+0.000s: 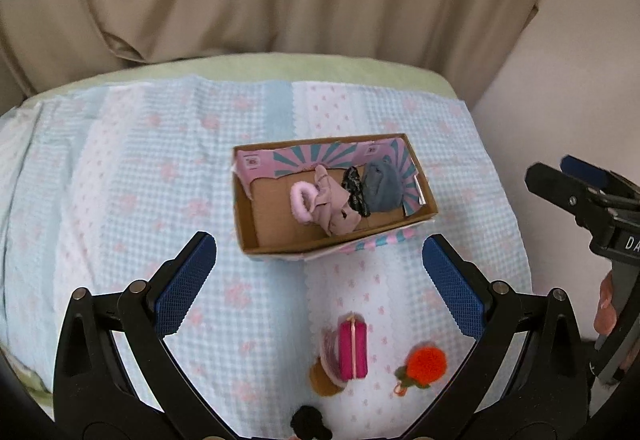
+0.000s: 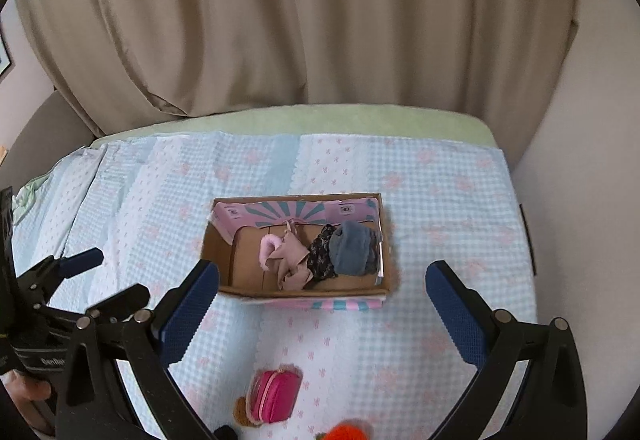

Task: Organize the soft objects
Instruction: 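Withdraw both tools from the box toward the remaining items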

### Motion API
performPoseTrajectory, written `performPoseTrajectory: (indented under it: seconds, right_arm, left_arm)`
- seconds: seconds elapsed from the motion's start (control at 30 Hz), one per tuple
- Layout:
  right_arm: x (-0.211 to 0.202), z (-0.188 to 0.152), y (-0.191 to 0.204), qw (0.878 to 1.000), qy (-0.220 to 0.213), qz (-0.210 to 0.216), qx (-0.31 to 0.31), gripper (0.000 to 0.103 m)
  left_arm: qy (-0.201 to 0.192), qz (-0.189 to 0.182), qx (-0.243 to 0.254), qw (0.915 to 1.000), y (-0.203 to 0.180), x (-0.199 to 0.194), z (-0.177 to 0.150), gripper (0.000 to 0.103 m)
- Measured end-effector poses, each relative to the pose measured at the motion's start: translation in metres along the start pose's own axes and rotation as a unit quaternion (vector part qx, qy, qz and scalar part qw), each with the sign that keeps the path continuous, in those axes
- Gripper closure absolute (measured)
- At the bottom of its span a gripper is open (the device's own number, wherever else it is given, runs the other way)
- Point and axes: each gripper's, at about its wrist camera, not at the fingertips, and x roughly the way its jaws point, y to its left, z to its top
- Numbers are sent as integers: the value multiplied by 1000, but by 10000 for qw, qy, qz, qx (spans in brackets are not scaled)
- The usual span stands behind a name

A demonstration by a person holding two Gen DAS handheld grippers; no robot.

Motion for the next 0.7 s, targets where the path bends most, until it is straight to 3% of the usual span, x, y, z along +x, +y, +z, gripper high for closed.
performPoseTrajectory:
  seconds: [0.07,0.23,0.4,0.7]
  right_arm:
    - [-17,-12,2,10000,-51,-61,-2,0]
    - [-45,-46,5,9998,-126,-52,131,0]
    - [-61,-80,11,9995,-257,32,183,0]
    - [-81,-123,19,9988,-358,328,-17,0]
  left_arm:
    - [-129,99,-37,9999,0,-18,-10,0]
    - [-344,-85,-82,9993,3,-57,-47,0]
    - [-475,75,-256,9985,10,-84,-83,0]
    - [-592,350,-757,9948,9,-104,-148,0]
